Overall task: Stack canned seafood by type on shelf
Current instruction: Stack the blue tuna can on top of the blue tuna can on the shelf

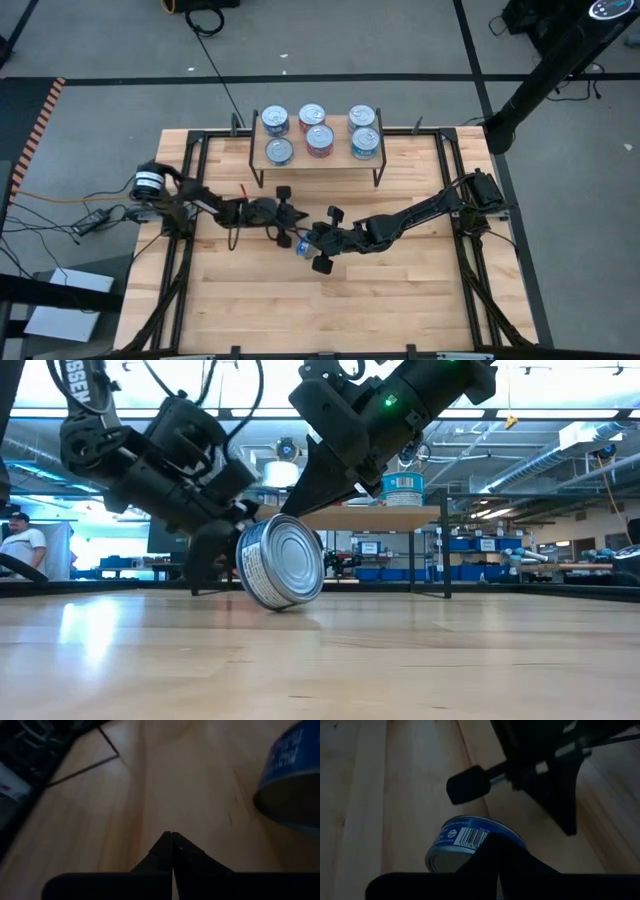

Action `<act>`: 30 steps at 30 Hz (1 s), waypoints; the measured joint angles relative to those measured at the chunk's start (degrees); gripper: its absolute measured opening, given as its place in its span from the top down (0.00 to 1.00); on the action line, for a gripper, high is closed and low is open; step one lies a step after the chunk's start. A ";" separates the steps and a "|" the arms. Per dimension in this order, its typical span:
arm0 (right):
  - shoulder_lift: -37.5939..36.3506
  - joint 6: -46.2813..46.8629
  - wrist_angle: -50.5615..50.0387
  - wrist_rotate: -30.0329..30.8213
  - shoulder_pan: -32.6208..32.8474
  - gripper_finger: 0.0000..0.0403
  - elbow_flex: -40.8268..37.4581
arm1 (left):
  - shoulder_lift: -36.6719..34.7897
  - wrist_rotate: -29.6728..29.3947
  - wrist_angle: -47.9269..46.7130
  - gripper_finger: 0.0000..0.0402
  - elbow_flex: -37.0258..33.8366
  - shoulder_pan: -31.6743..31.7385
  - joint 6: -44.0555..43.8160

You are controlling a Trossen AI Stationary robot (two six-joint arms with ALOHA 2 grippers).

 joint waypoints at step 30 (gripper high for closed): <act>0.20 0.02 -0.35 -0.15 0.02 0.97 -0.15 | -5.18 -0.50 0.10 0.99 -2.38 -1.31 1.98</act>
